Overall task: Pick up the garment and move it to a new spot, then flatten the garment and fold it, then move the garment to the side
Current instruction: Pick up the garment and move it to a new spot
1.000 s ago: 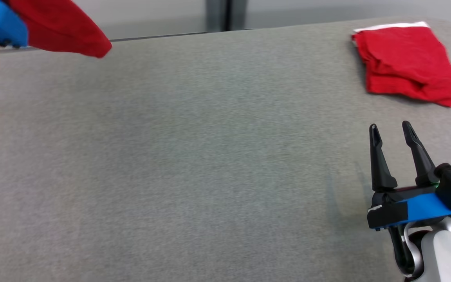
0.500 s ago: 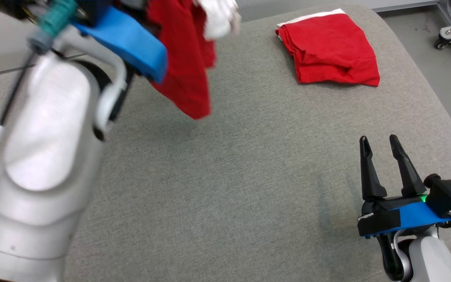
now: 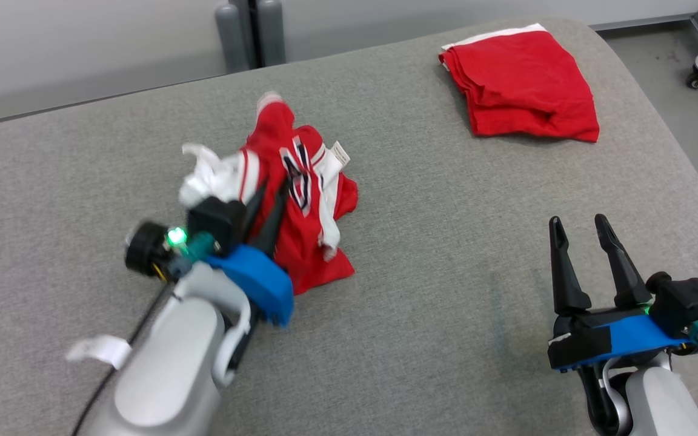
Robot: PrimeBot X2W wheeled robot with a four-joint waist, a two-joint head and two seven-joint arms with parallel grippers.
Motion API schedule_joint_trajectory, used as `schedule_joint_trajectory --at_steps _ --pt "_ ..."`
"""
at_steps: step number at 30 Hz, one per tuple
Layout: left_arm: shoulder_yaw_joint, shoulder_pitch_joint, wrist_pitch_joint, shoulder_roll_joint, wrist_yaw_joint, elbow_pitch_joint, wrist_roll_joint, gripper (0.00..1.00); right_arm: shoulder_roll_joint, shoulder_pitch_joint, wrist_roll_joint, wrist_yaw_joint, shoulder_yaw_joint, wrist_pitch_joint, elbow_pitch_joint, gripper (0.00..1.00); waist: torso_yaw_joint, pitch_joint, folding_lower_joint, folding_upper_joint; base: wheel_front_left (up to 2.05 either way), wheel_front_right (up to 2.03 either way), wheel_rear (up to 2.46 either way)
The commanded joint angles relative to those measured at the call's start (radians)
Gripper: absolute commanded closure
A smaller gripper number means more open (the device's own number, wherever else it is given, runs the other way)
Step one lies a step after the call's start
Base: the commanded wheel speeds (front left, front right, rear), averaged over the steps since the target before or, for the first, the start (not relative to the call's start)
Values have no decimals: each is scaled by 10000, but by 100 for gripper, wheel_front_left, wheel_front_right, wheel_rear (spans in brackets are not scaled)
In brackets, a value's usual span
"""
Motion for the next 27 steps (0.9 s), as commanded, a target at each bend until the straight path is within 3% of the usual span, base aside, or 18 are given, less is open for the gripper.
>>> schedule_joint_trajectory --at_steps 1,2,3,4,5,15,27 --pt "-162 467 -192 -80 33 198 -26 100 7 48 -88 5 -19 -40 25 0 105 -50 0 0 0 0 0" --pt "-186 622 -282 -134 29 286 -92 100 8 72 -118 5 -16 -30 38 0 158 -72 0 0 0 0 0" --pt "-243 758 -384 -174 57 373 -81 88 8 101 -151 5 -16 -13 59 0 233 -104 0 0 0 0 0" --pt "-291 840 -539 -216 71 413 -52 22 8 130 -175 5 -38 3 70 0 314 -146 0 0 0 0 0" --pt "-218 912 -786 -297 105 405 -142 0 7 153 -193 5 -20 27 86 0 386 -190 0 0 0 0 0" --pt "414 1178 -2108 -130 637 -165 -18 0 4 438 -332 5 -65 206 126 0 1264 -869 0 0 0 0 0" --pt "1805 2465 -2205 453 1242 -1376 -170 0 3 874 -361 5 -195 421 -8 0 2277 -1444 0 0 0 0 0"
